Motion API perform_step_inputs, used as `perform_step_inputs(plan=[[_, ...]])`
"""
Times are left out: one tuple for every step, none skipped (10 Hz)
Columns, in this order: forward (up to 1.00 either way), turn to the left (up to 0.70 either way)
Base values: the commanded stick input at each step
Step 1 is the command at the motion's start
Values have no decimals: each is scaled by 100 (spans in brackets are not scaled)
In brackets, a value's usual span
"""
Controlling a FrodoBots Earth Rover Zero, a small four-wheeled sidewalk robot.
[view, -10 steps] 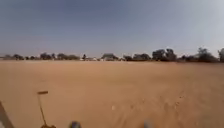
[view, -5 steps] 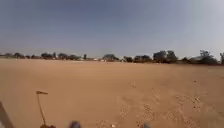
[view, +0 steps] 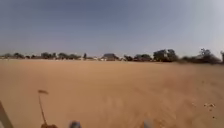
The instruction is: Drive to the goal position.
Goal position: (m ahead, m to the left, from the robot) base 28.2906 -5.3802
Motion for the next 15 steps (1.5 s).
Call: perform_step_inputs(plan=[[70,0],[70,0],[70,0],[70,0],[70,0],[70,0],[70,0],[70,0],[70,0],[70,0],[70,0],[70,0],[70,0],[70,0],[70,0]])
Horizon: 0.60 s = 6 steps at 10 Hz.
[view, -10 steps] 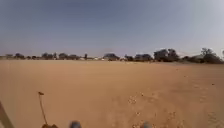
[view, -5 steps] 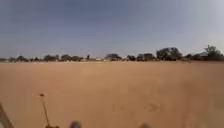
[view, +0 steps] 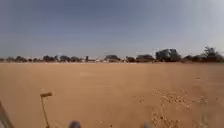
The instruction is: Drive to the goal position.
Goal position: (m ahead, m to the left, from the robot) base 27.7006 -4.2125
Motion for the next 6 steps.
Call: perform_step_inputs(plan=[[70,0],[70,0],[70,0],[70,0],[70,0],[70,0]])
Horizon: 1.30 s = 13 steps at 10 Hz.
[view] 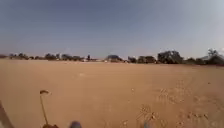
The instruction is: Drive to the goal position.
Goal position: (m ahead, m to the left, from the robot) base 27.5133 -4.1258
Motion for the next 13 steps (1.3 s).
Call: perform_step_inputs(plan=[[70,0],[70,0],[70,0],[70,0],[70,0],[70,0],[70,0],[70,0],[70,0],[70,0],[70,0],[70,0],[70,0]])
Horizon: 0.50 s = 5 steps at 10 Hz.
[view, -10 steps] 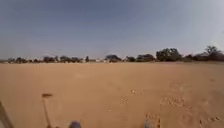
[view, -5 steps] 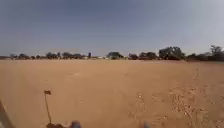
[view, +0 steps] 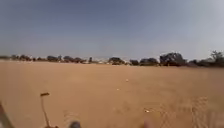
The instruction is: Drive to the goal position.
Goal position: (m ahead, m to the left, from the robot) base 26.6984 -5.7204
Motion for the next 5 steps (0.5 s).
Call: perform_step_inputs(plan=[[70,-14],[70,-30],[70,-24],[70,-7],[70,0]])
